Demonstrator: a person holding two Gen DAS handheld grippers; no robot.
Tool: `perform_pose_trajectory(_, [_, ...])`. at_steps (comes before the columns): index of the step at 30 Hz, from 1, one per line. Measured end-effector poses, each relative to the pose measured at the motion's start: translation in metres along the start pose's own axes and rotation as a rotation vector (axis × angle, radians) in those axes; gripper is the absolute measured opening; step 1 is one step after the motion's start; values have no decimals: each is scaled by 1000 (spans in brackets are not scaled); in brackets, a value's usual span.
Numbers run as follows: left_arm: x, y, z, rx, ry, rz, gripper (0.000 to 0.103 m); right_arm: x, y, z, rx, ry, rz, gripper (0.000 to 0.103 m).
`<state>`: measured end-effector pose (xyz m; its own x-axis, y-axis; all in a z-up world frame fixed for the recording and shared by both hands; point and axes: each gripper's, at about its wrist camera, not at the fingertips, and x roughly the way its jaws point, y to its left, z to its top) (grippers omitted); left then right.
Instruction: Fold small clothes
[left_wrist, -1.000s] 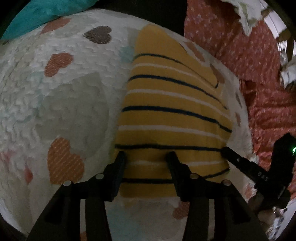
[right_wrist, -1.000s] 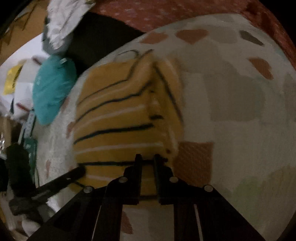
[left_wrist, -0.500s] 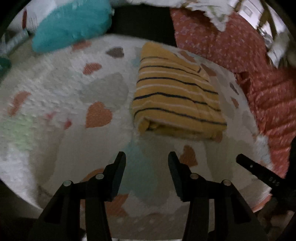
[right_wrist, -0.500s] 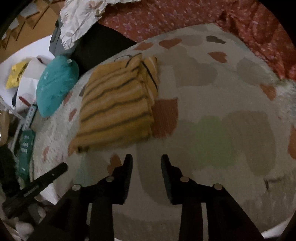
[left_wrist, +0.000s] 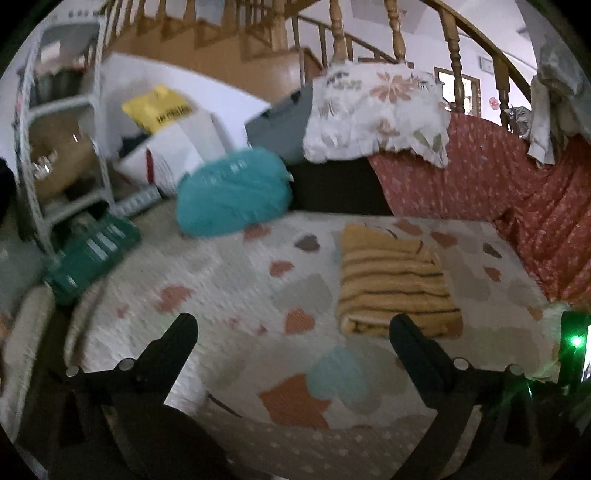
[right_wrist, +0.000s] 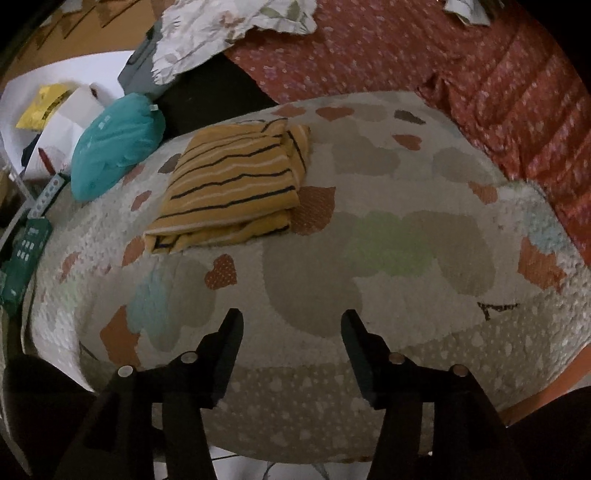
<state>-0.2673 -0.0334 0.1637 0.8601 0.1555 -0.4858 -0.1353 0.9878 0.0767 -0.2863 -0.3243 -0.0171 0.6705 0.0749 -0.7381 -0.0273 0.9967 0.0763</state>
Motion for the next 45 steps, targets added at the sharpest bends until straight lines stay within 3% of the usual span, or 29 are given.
perform_pose_trajectory(2, [0, -6, 6, 16, -15, 24, 103, -2, 2, 0, -4, -15, -7, 61])
perform_pose_trajectory(8, [44, -17, 14, -13, 182, -108, 103, 3, -6, 4, 27, -12, -15, 63])
perform_pose_trajectory(15, [98, -30, -12, 48, 299, -146, 103, 18, -10, 4, 38, 24, -43, 65])
perform_pose_trajectory(24, [151, -15, -46, -14, 466, -193, 103, 51, 9, 0, -22, 80, -86, 67])
perform_pose_trajectory(32, [158, -17, -53, -26, 507, -233, 103, 77, 21, 3, -22, 123, -99, 68])
perform_pose_trajectory(45, [172, -30, -61, -25, 561, -238, 103, 90, 22, 7, -27, 143, -108, 69])
